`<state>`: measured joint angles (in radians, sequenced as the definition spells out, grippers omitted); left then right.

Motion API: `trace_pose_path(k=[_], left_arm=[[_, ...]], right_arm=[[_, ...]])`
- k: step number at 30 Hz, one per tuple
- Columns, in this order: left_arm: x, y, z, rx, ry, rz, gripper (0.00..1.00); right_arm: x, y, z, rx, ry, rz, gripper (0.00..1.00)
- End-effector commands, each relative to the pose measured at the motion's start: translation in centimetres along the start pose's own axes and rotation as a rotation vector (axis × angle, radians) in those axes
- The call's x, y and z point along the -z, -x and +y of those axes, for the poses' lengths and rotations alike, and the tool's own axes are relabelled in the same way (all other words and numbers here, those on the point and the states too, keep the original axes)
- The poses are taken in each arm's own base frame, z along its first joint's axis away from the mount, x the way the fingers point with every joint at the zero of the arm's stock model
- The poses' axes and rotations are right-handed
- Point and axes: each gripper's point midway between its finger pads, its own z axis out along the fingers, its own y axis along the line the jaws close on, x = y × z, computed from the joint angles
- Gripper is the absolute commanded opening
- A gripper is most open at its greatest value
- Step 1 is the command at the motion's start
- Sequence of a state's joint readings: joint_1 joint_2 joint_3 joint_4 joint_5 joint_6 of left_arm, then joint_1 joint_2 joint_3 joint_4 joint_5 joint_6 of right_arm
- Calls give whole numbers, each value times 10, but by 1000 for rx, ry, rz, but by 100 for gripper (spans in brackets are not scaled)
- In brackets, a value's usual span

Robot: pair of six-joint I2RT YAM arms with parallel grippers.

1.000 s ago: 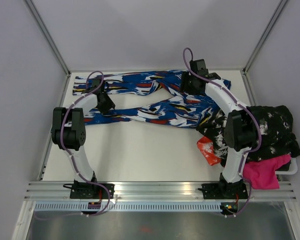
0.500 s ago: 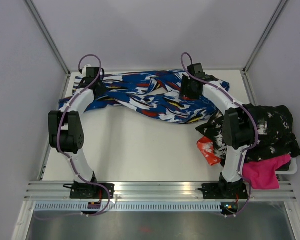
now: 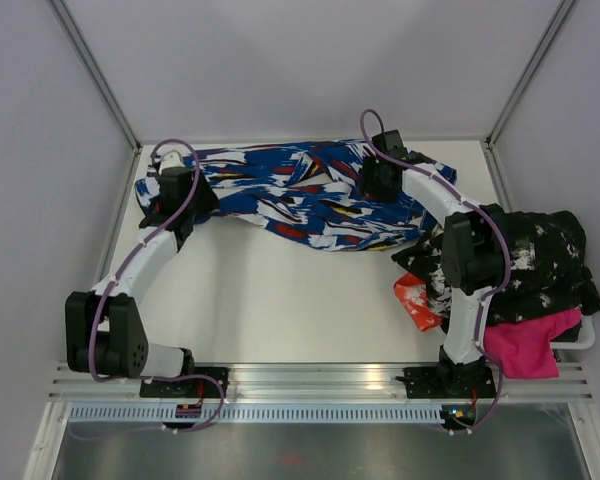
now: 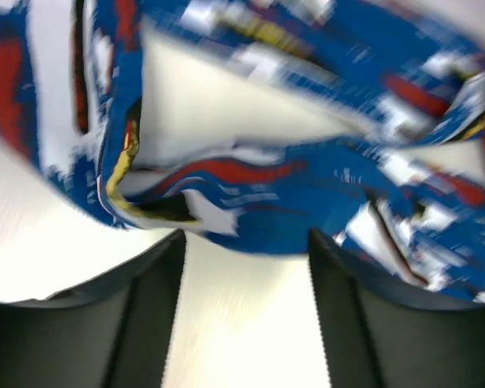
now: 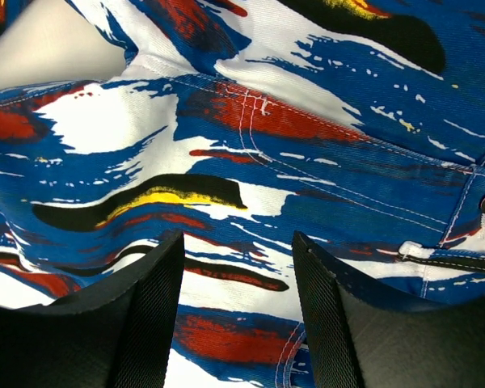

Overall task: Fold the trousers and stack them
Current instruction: Flatten the trousers out

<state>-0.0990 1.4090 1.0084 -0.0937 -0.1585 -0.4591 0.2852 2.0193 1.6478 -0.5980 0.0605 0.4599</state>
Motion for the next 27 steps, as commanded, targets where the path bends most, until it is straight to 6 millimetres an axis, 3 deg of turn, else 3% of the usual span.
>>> trace_pose_path(k=[1, 3, 5, 8, 9, 10, 11, 13, 14, 15, 16, 17, 18, 20, 22, 23, 27], left_arm=[[26, -47, 42, 36, 176, 140, 71], [38, -56, 62, 79, 277, 143, 95], [41, -48, 68, 122, 304, 103, 100], [24, -26, 73, 279, 332, 70, 100], [18, -25, 87, 389, 378, 95, 100], [8, -22, 90, 426, 386, 114, 100], [-15, -16, 92, 459, 375, 158, 98], [-39, -7, 91, 458, 353, 189, 96], [-51, 18, 79, 421, 299, 164, 95], [-71, 7, 84, 395, 312, 205, 93], [-82, 12, 81, 368, 290, 205, 92], [-91, 35, 74, 319, 264, 182, 90], [-110, 19, 81, 288, 290, 233, 88], [-120, 30, 89, 224, 355, 242, 86], [-137, 13, 104, 174, 417, 287, 84], [-139, 18, 110, 140, 446, 280, 84], [-155, 4, 129, 83, 510, 305, 83]], right_arm=[[-3, 1, 1, -12, -8, -6, 63], [-5, -4, 0, -2, -11, 13, 63], [-9, -8, -3, 6, -22, 32, 64], [-10, -11, 2, 20, 4, 56, 64], [-11, -10, 5, 24, 17, 57, 64], [-11, -10, 6, 24, 20, 57, 64], [-12, -10, 6, 24, 25, 58, 64], [-11, -10, 9, 25, 39, 58, 64], [-11, -11, 8, 23, 37, 58, 64], [-10, -11, 9, 23, 40, 55, 64], [-10, -11, 7, 21, 38, 56, 64], [-9, -15, 5, 22, 35, 59, 64], [-8, -16, 5, 17, 37, 55, 64], [-5, -23, 1, 11, 32, 62, 64], [-1, -23, 2, -8, 37, 44, 64], [-1, -30, -3, -13, 27, 57, 64], [1, -35, -5, -29, 28, 49, 65]])
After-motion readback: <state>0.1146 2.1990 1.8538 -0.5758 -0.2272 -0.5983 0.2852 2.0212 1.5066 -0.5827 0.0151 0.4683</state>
